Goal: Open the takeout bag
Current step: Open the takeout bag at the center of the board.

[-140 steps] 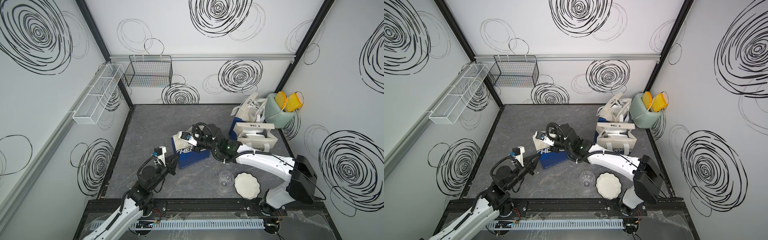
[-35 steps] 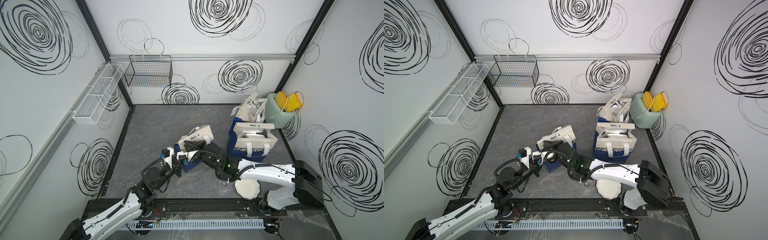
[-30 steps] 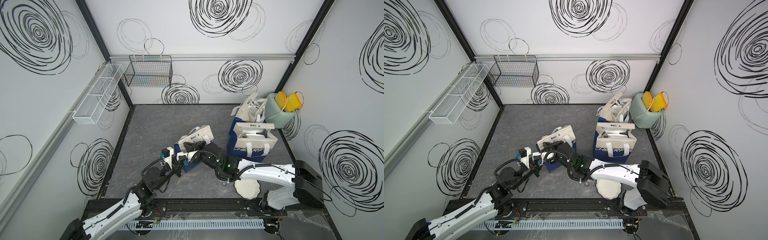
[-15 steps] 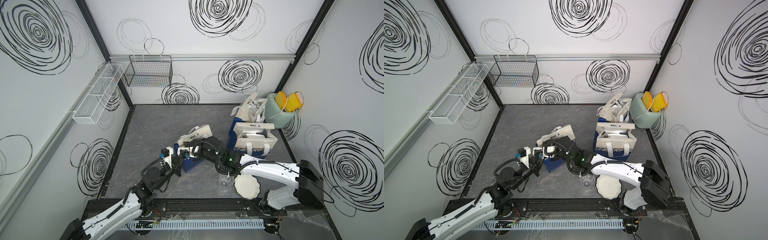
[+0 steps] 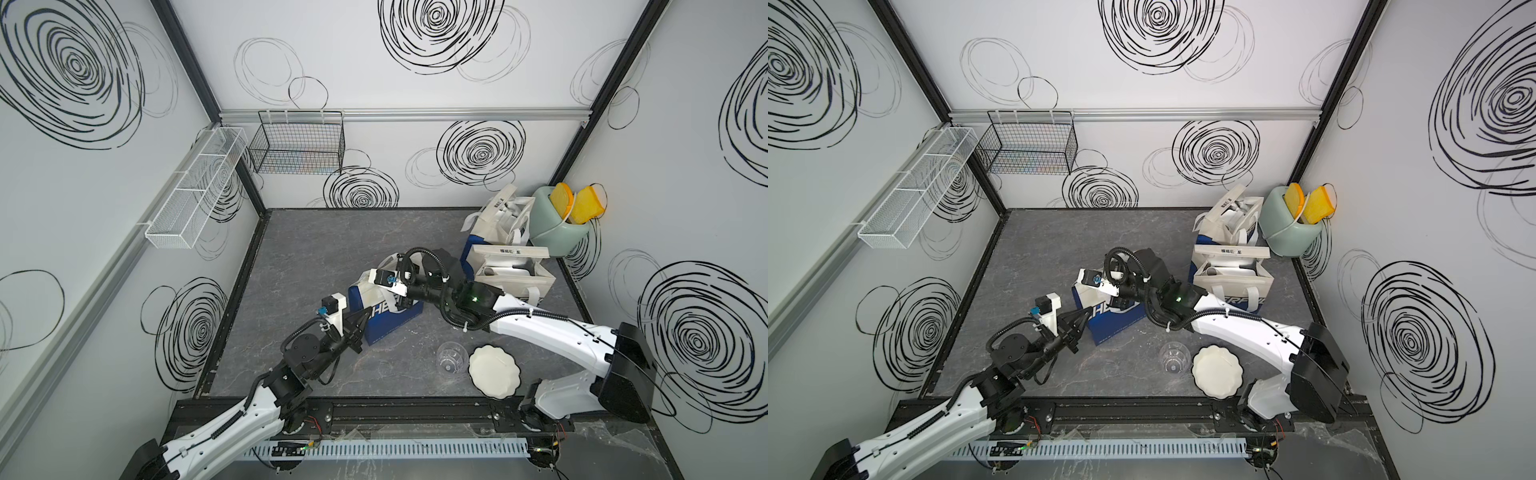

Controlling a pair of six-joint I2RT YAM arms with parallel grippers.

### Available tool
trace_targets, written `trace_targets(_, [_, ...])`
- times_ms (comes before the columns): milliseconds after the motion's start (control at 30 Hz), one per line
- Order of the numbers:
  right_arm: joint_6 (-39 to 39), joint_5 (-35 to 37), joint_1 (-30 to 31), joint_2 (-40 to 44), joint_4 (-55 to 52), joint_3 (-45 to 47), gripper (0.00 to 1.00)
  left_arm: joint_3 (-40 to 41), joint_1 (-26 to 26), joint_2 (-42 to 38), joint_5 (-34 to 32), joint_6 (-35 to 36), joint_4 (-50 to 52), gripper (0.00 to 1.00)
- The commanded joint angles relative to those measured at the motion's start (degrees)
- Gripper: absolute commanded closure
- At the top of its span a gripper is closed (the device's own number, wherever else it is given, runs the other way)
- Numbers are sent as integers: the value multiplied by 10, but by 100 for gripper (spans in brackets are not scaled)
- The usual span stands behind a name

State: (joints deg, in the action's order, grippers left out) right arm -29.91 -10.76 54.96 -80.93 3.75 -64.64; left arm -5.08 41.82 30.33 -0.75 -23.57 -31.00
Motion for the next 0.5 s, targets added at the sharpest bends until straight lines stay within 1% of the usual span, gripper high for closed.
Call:
trace_targets(0, [35,10,-28,24,41,-37,100,-13,5,-4,5,-3,-9,100])
trace_targets(100, [31,2,-30,23,32,-41,100,-14,6,-6,3,-4,-4,100])
trace_targets(267, [15,8,-30,15,13,-45,100,-13,7,-6,0,-6,-2,100])
trace_targets(467, [-32,-4,-30,7,-27,-69,100,-15,7,2,1,-6,1,100])
